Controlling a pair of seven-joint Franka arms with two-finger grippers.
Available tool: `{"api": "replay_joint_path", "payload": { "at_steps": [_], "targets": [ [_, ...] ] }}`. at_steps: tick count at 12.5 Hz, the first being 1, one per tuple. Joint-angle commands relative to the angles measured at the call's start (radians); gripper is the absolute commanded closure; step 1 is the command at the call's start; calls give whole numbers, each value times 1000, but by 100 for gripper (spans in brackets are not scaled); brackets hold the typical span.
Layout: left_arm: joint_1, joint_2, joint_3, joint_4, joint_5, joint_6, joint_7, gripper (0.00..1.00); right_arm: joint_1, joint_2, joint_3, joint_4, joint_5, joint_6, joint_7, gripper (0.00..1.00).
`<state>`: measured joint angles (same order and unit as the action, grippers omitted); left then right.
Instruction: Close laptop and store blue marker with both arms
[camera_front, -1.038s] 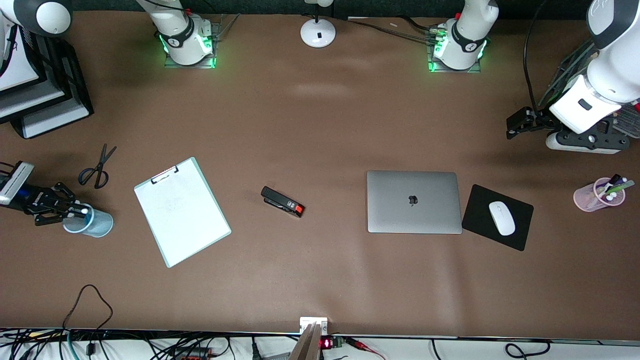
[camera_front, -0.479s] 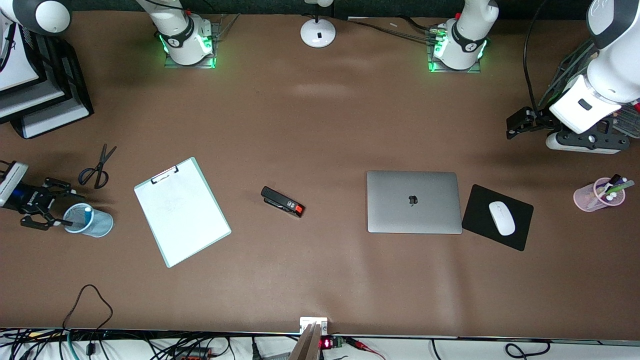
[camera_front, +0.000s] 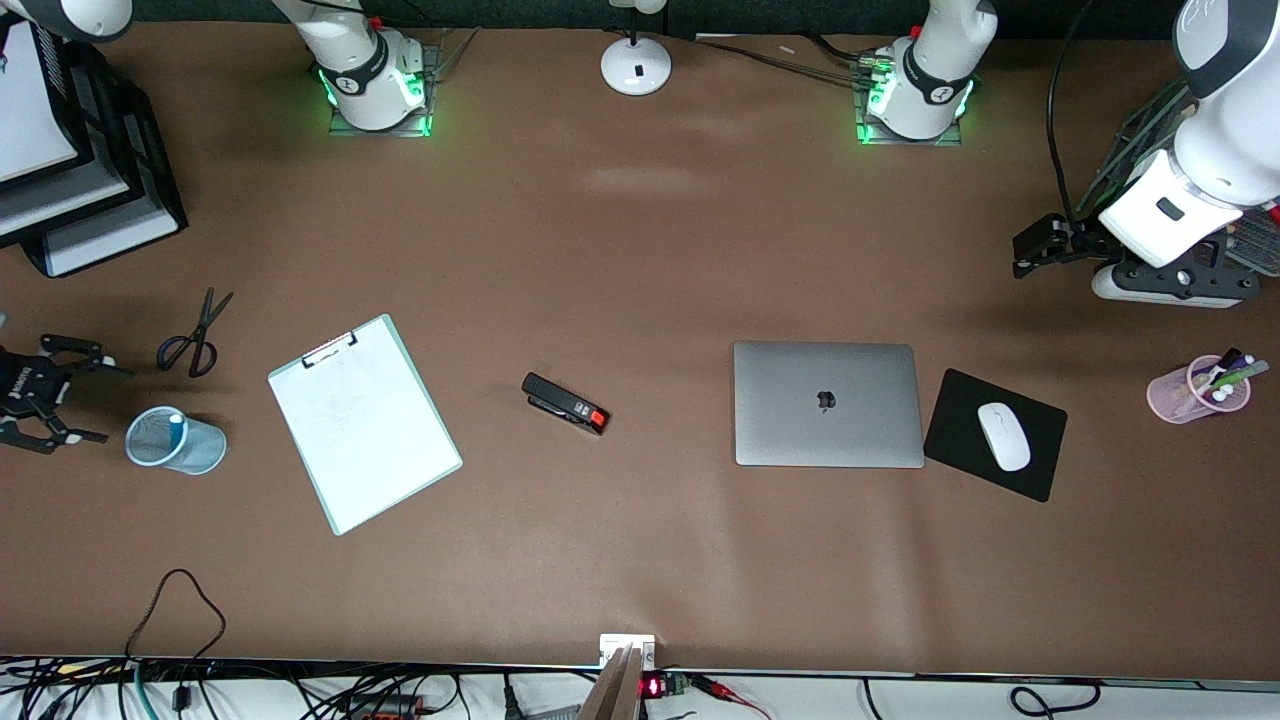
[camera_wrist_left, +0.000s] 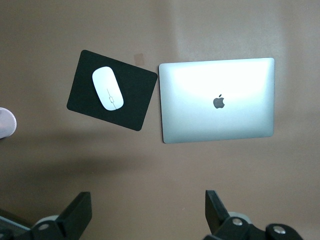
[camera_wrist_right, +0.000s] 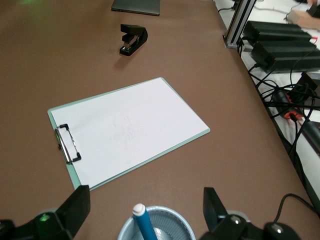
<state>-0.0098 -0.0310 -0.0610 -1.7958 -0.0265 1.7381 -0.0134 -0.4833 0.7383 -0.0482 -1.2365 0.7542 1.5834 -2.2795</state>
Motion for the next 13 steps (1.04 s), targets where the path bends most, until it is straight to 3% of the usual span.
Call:
{"api": "replay_joint_path", "payload": {
  "at_steps": [1, 8, 13],
  "targets": [
    [16, 10, -13, 27, -9, -26, 21, 0, 38, -89, 4, -9, -67, -29, 148, 0],
    [16, 10, -13, 27, -7, -28, 23, 0, 166, -192, 5, -8, -127, -57, 476, 0],
    [17, 10, -13, 27, -9, -28, 23, 0, 273, -212, 2, 8, -144, -43, 724, 0]
  ]
}}
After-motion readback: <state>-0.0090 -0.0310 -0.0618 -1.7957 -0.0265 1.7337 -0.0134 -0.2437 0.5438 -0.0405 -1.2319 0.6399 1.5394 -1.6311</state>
